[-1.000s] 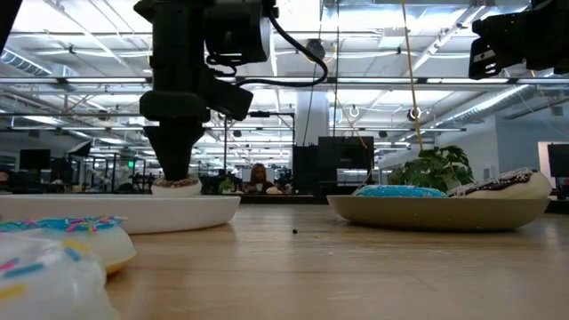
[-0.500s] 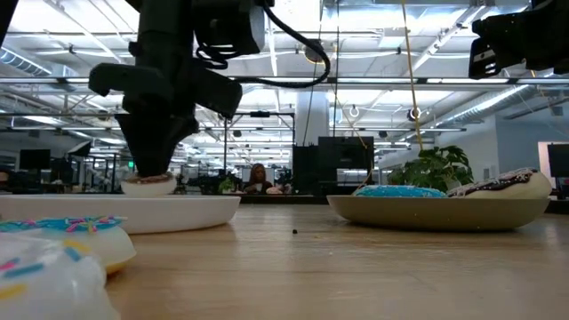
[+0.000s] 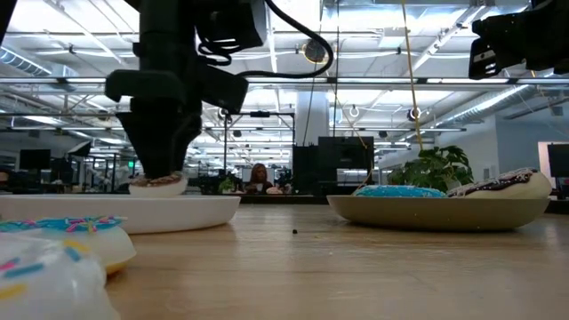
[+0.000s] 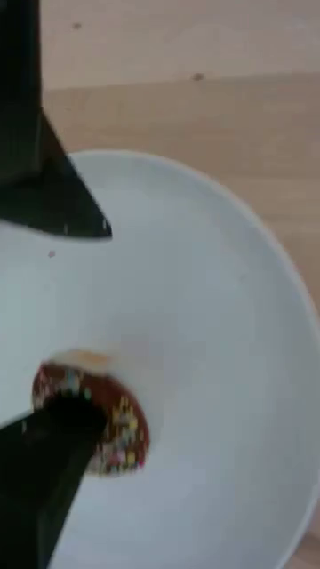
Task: Pick & Place donuts
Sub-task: Put the small brown donut on the white plate
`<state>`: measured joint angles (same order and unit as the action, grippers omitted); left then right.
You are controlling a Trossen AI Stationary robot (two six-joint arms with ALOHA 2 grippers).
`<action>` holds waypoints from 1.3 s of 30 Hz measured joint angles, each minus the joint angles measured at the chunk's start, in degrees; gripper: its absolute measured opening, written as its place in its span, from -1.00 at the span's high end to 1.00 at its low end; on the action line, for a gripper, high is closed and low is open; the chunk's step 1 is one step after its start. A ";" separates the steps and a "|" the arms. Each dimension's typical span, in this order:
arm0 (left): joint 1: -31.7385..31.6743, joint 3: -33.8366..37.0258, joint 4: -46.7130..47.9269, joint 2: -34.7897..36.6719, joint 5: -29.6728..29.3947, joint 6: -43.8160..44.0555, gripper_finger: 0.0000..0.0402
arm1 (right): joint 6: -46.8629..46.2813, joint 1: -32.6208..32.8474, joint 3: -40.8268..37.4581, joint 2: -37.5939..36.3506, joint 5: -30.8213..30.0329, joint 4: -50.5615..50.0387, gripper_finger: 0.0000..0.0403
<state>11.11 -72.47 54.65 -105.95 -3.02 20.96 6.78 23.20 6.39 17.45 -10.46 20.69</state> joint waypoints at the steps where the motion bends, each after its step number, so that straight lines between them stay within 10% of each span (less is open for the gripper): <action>1: -0.20 0.00 -0.11 0.01 -0.05 -0.01 -0.63 | 0.10 0.00 0.00 0.00 0.00 0.00 1.00; 8: 0.41 0.00 -1.21 0.02 -0.52 -3.24 -0.79 | -0.11 0.00 0.00 0.00 0.00 0.00 1.00; 19: 0.05 0.02 -1.11 0.02 1.05 -6.29 0.91 | -0.15 0.00 0.00 -0.01 0.00 0.00 1.00; 27: 0.24 0.02 -1.31 0.02 0.18 -2.77 0.89 | -0.15 0.00 0.00 0.00 0.00 0.00 1.00; 39: 0.16 0.02 -1.45 0.02 -1.93 -0.55 0.13 | 1.98 0.00 0.02 5.89 -3.04 3.96 1.00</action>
<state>11.28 -72.44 53.20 -105.93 -4.95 20.42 8.76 23.20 6.42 23.34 -13.50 24.65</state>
